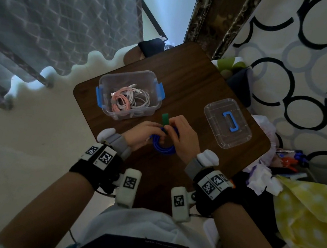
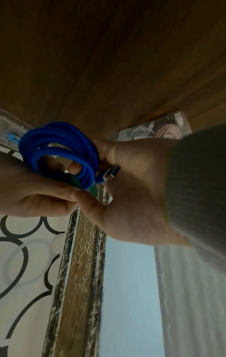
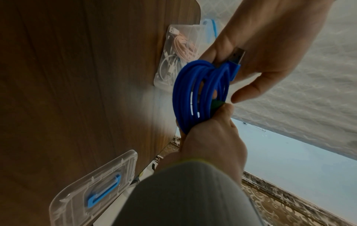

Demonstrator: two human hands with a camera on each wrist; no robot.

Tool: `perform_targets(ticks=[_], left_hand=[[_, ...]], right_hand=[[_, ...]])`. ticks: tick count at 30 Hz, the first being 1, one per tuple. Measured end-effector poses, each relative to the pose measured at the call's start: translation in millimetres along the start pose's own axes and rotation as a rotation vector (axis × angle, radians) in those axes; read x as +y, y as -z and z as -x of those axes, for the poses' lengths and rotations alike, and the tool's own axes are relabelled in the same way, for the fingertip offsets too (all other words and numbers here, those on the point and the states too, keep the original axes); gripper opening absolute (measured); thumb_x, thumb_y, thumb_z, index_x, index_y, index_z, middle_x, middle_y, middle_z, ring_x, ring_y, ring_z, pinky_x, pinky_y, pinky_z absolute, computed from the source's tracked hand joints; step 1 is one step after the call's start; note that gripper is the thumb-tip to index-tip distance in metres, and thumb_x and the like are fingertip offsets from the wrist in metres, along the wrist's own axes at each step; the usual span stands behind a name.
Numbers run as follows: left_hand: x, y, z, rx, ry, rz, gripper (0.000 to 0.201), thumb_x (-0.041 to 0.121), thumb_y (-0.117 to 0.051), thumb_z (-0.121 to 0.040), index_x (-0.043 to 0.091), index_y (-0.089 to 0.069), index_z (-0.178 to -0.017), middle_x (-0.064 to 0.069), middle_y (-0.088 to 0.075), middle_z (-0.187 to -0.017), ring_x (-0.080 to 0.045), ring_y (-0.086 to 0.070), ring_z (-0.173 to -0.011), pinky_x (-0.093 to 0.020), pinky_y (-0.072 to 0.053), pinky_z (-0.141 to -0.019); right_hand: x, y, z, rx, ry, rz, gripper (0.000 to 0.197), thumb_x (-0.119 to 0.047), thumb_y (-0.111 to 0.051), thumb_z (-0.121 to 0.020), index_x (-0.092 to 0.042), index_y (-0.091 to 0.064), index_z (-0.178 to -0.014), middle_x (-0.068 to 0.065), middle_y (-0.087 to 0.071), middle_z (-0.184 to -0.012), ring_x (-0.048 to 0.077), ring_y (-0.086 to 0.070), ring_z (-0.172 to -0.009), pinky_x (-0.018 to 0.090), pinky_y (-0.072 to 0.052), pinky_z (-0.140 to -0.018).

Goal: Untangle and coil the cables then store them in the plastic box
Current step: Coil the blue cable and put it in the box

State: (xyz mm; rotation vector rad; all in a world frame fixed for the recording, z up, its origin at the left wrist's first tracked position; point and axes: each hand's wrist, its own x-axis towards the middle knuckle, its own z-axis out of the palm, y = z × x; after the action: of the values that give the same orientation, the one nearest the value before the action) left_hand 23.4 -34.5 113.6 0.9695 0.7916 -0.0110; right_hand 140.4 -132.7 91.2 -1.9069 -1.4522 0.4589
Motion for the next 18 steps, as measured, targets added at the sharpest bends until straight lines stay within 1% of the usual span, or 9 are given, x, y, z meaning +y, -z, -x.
perform_targets(ticks=[2, 3, 5, 7, 10, 12, 13, 16, 18], left_hand=[[3.9, -0.5, 2.3, 0.018, -0.002, 0.130, 0.019, 0.005, -0.040, -0.093, 0.004, -0.059, -0.098, -0.010, -0.061, -0.087, -0.014, -0.059, -0.074, -0.021, -0.054, -0.067], [3.9, 0.0, 2.8, 0.027, -0.007, 0.154, 0.020, 0.008, -0.040, -0.095, 0.004, -0.060, -0.099, -0.010, -0.062, -0.089, -0.014, -0.060, -0.076, -0.021, -0.055, -0.068], [2.3, 2.9, 3.2, 0.047, -0.028, 0.140, 0.022, 0.012, -0.041, -0.096, 0.007, -0.062, -0.100, -0.009, -0.064, -0.093, -0.015, -0.061, -0.080, -0.022, -0.055, -0.070], [0.6, 4.8, 3.9, 0.072, -0.042, 0.115, 0.022, 0.013, -0.042, -0.096, 0.008, -0.061, -0.104, -0.008, -0.065, -0.095, -0.014, -0.062, -0.083, -0.021, -0.056, -0.072], [1.5, 2.6, 3.7, 0.126, -0.100, -0.012, 0.027, 0.016, -0.044, -0.095, 0.004, -0.058, -0.116, -0.006, -0.065, -0.095, -0.010, -0.065, -0.083, -0.020, -0.055, -0.074], [2.6, 0.5, 4.3, 0.156, -0.162, -0.083, 0.028, 0.015, -0.044, -0.095, 0.005, -0.057, -0.117, -0.003, -0.065, -0.092, -0.002, -0.066, -0.075, -0.015, -0.054, -0.070], [2.8, 0.1, 4.7, 0.156, -0.185, -0.102, 0.028, 0.014, -0.045, -0.095, 0.005, -0.057, -0.119, -0.002, -0.065, -0.094, 0.000, -0.066, -0.075, -0.014, -0.054, -0.071], [2.1, 0.4, 4.9, 0.141, -0.251, -0.252, 0.030, 0.012, -0.049, -0.093, 0.007, -0.056, -0.122, -0.007, -0.065, -0.105, -0.005, -0.064, -0.087, -0.016, -0.052, -0.080], [2.5, 0.0, 5.0, 0.155, -0.282, -0.370, 0.029, 0.012, -0.051, -0.092, 0.009, -0.058, -0.120, -0.005, -0.064, -0.104, -0.004, -0.061, -0.088, -0.013, -0.051, -0.079]], right_hand=[[1.2, 2.9, -1.7, 0.021, 0.017, -0.011, 0.024, -0.032, -0.041, -0.092, -0.011, -0.052, -0.094, -0.008, -0.043, -0.088, 0.006, -0.044, -0.071, 0.026, -0.042, -0.062], [0.9, 3.7, -2.8, 0.030, 0.028, -0.015, 0.025, -0.033, -0.041, -0.092, -0.011, -0.052, -0.093, -0.008, -0.043, -0.088, 0.005, -0.044, -0.071, 0.026, -0.041, -0.062], [-0.8, 3.5, -5.2, 0.047, 0.041, -0.024, 0.024, -0.032, -0.042, -0.092, -0.010, -0.052, -0.091, -0.007, -0.044, -0.086, 0.004, -0.043, -0.070, 0.023, -0.039, -0.061], [-1.2, 2.2, -6.2, 0.044, 0.006, -0.050, 0.019, -0.028, -0.045, -0.093, -0.011, -0.051, -0.090, -0.007, -0.046, -0.082, 0.005, -0.042, -0.067, 0.021, -0.038, -0.060], [-1.5, 2.6, -7.9, 0.033, -0.093, -0.107, 0.011, -0.024, -0.049, -0.094, -0.015, -0.048, -0.087, -0.011, -0.044, -0.074, 0.003, -0.043, -0.063, 0.017, -0.038, -0.060], [-3.4, 3.7, -10.9, 0.037, -0.123, -0.132, 0.011, -0.023, -0.049, -0.094, -0.017, -0.046, -0.086, -0.012, -0.043, -0.073, 0.000, -0.044, -0.064, 0.014, -0.039, -0.061], [-4.6, 4.6, -12.7, 0.033, -0.139, -0.138, 0.011, -0.023, -0.050, -0.094, -0.018, -0.045, -0.086, -0.012, -0.044, -0.073, -0.001, -0.044, -0.064, 0.013, -0.039, -0.063], [-5.5, 6.1, -15.2, 0.014, -0.205, -0.158, 0.010, -0.024, -0.050, -0.094, -0.018, -0.045, -0.087, -0.012, -0.045, -0.076, -0.001, -0.046, -0.067, 0.014, -0.038, -0.061], [-5.9, 5.8, -15.0, 0.028, -0.229, -0.160, 0.009, -0.024, -0.051, -0.093, -0.019, -0.044, -0.092, -0.011, -0.045, -0.079, -0.001, -0.047, -0.069, 0.013, -0.037, -0.061]])
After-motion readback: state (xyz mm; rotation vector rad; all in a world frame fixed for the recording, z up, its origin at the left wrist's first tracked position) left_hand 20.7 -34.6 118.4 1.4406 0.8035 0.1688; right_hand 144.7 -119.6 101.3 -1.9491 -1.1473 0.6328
